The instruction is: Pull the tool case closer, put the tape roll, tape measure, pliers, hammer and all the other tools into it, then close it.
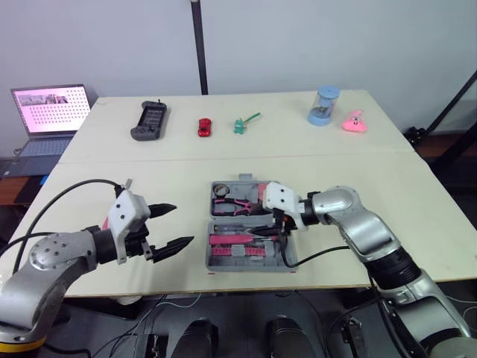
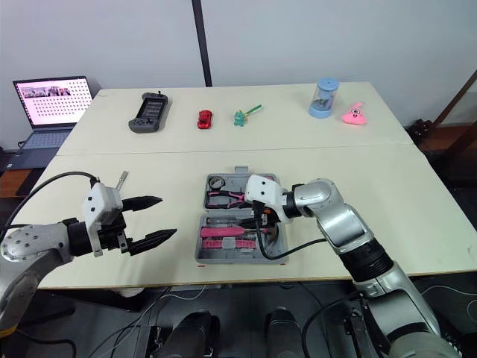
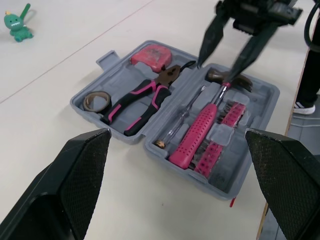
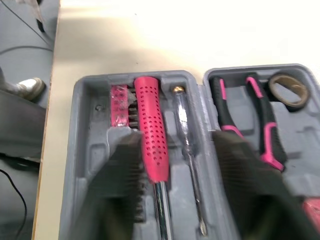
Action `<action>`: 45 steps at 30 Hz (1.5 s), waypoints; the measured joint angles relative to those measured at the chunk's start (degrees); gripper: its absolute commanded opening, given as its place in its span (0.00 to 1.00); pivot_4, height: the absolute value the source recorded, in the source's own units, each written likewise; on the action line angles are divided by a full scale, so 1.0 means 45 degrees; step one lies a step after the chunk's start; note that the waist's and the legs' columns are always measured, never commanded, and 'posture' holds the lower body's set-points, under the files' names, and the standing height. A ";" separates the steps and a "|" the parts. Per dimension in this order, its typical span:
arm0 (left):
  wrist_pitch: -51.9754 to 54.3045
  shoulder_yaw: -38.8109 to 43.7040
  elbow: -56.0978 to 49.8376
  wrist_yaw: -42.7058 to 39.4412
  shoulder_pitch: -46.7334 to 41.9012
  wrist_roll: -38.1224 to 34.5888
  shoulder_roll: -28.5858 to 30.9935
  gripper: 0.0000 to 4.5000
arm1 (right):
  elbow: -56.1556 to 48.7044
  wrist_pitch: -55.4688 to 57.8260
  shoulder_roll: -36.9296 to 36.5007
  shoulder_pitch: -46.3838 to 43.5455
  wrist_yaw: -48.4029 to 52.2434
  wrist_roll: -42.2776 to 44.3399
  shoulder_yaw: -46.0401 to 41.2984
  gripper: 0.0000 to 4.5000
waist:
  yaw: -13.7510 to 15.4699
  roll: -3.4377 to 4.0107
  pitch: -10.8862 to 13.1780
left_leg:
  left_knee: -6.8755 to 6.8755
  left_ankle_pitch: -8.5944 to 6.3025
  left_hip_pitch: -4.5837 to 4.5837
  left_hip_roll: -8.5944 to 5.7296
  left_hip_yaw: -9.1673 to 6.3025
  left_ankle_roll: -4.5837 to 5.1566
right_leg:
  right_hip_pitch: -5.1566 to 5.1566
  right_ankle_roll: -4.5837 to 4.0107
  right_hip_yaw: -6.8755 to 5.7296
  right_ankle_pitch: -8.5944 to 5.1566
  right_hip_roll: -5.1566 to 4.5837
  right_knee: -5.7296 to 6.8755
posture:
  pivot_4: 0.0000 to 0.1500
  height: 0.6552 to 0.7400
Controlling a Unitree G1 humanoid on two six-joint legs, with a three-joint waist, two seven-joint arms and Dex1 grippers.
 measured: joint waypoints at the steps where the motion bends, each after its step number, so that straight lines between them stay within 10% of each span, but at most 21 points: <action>1: -0.0001 -0.0024 0.0018 -0.0004 0.0001 0.0023 0.0000 1.00 | 0.0194 -0.0094 0.0112 -0.0002 -0.0092 -0.0023 0.0104 0.01 | 0.0002 0.0000 0.0000 | 0.0001 0.0000 0.0000 0.0000 -0.0001 0.0000 | 0.0000 0.0000 0.0000 0.0000 0.0000 0.0000 | 1.00 0.24; 39: 0.0164 -0.0151 -0.0147 0.0113 0.0083 0.0234 0.0031 1.00 | 0.2345 -0.0029 0.1474 0.0997 -0.0936 -0.0176 0.0080 0.01 | 0.0036 -0.0038 -0.0115 | -0.0002 0.0000 0.0031 -0.0002 -0.0010 0.0000 | 0.0038 -0.0001 -0.0002 -0.0001 0.0005 -0.0004 | 1.00 0.24; 45: -0.0536 0.0426 0.0560 0.0574 0.0450 0.0333 -0.0811 1.00 | 0.2399 -0.0661 0.1052 0.1028 -0.1232 0.1280 -0.2458 0.53 | 0.0040 -0.0030 -0.0099 | -0.0004 0.0000 0.0019 -0.0001 -0.0008 0.0000 | 0.0021 -0.0001 0.0000 -0.0001 0.0005 -0.0004 | 1.00 0.24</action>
